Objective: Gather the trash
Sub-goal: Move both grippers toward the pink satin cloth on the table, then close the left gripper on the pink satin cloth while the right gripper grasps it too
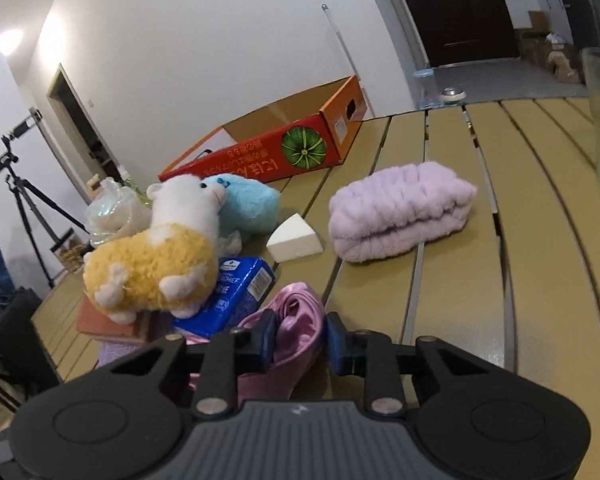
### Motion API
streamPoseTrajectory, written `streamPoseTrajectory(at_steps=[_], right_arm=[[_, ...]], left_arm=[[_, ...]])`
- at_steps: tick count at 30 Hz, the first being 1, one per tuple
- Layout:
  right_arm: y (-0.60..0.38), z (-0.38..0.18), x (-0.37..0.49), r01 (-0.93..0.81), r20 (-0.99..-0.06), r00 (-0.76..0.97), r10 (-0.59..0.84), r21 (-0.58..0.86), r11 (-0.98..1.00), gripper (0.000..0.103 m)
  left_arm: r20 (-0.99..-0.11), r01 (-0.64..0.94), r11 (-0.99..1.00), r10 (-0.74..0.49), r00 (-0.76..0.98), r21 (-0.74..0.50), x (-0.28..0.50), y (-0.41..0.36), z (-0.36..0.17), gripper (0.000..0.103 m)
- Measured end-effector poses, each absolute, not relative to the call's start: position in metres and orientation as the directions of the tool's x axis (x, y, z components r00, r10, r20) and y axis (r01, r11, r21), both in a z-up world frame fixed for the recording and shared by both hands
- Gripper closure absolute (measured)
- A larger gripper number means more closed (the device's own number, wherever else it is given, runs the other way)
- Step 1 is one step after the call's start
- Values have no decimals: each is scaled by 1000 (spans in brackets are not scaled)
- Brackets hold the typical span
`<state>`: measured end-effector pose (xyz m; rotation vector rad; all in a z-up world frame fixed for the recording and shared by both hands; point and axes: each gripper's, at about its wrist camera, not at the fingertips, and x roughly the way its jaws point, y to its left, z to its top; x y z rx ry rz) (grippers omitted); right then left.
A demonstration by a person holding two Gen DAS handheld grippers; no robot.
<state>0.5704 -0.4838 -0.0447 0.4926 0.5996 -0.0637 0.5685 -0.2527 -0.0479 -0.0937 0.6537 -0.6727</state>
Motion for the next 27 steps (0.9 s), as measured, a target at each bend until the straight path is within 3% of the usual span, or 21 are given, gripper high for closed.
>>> streamPoseTrajectory(at_steps=[1,5,10,18,23,27], right_arm=[[-486,-45,572,193,-551,830,90,434,880,89],[-481,-37,568,190,-547,833,83,423,886,96],[-464,-18,549,141,-508,856,93,402,905,97],[-377,10,534,-87,-426,853,301,454,887,97],[-281,-7,558,-188,-494,790,363,369,910,97],[-224,-36,574,-231,-586,728,357,280,932,96]], left_arm=[[-522,550,780,-615,591,-297,569,-250,-46,84],[-513,548,773,-628,585,-321,571,-247,-39,86],[-450,592,765,-635,627,-255,550,-233,-19,86],[-389,533,811,-584,713,-241,508,-118,12,86],[-440,404,889,-458,773,-215,496,-44,-3,86],[-496,302,907,-415,763,-294,513,3,-31,86]])
